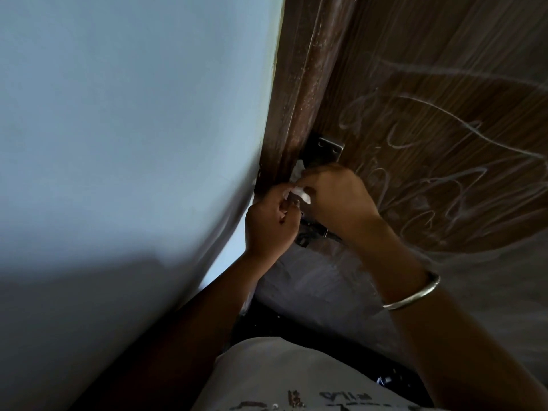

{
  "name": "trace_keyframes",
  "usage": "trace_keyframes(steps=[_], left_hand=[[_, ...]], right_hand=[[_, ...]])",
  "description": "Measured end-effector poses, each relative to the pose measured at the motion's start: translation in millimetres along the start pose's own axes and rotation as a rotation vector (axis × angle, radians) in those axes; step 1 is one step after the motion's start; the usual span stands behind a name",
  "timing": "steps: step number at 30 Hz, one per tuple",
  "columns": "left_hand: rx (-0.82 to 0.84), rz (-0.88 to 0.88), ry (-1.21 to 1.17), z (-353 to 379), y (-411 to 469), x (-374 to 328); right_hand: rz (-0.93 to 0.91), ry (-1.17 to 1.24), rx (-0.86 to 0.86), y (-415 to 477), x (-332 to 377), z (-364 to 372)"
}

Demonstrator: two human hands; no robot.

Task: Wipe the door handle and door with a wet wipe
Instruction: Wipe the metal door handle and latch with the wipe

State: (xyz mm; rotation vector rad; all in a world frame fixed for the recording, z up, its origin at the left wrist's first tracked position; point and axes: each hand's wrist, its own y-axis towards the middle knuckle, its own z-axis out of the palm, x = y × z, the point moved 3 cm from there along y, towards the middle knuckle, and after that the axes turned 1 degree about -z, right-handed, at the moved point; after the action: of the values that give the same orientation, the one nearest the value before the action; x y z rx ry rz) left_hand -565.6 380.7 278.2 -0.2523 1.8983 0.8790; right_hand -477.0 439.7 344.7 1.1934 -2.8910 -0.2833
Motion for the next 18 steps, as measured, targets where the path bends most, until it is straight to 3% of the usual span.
trace_keyframes(steps=[4,9,13,18], left_hand=[[0.004,-0.025,-0.058,0,-1,7],[0.021,-0.030,-0.019,2,-2,8],[0.043,-0.043,-0.036,3,-1,6],[0.085,-0.008,0.059,5,-4,0]], right_hand=[[0.114,0.025,-0.063,3,-11,-5],[-0.010,0.001,-0.053,-3,3,4],[0.123,0.070,-0.100,-10,-18,-5],[0.003,-0.004,-0.030,-5,-9,-7]])
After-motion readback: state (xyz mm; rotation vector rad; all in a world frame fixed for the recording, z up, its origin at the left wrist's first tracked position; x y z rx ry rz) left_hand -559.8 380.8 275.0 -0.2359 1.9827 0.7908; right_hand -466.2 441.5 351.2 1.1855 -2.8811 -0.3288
